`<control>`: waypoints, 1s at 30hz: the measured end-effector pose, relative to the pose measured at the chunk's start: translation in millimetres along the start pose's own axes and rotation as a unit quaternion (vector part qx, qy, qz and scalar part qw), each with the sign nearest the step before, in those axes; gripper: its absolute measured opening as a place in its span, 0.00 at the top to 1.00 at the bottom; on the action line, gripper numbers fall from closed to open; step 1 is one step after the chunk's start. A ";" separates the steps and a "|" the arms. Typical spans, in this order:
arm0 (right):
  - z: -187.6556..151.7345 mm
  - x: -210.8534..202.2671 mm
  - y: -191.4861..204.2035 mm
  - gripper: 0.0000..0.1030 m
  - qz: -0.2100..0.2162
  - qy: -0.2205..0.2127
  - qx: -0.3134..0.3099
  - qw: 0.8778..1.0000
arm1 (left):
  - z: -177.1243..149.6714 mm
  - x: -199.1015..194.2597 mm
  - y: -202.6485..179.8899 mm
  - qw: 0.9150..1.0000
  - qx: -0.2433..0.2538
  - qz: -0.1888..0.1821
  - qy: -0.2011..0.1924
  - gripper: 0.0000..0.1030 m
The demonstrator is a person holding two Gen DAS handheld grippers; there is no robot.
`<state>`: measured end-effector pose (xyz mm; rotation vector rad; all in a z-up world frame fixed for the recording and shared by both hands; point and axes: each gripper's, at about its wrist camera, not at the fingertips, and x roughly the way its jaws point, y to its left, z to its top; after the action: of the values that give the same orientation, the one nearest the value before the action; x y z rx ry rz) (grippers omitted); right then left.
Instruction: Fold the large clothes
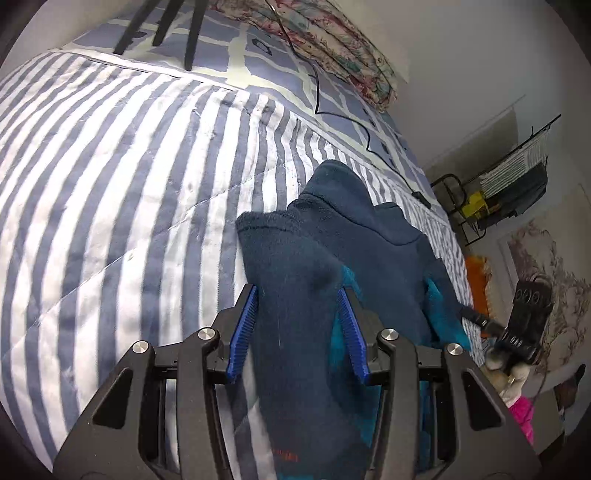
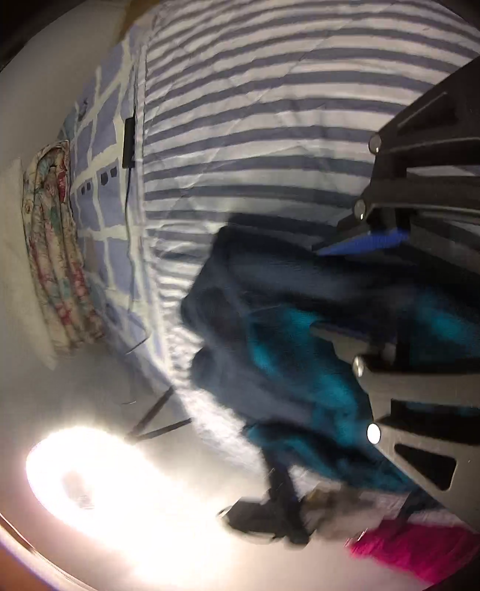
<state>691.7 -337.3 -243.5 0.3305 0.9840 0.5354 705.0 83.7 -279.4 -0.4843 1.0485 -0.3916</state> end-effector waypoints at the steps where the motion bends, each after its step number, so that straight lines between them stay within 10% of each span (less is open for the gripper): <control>1: 6.9 3.9 -3.4 0.57 -0.004 -0.001 0.008 1.000 | 1.7 3.2 -1.6 1.000 0.003 0.005 0.001 0.56; 5: 24.8 27.2 -12.9 0.56 -0.015 0.005 0.040 0.999 | 8.6 20.0 -16.7 0.999 0.029 0.027 0.006 0.58; 8: 24.4 49.1 -4.3 0.89 -0.056 0.031 0.008 0.998 | 8.3 32.0 -33.2 0.996 0.070 0.055 0.011 0.85; 10: 22.1 49.3 7.2 0.93 -0.081 0.024 -0.024 0.996 | 6.8 32.3 -41.3 0.994 0.085 0.065 0.006 0.88; 30: 1.4 -114.3 106.1 0.95 -0.049 -0.088 -0.120 0.988 | -48.9 -128.1 -129.0 0.988 0.127 0.013 -0.090 0.91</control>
<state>613.1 -314.7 -110.7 0.1100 0.7520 0.5207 594.2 34.7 -135.3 -0.2716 0.8165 -0.4426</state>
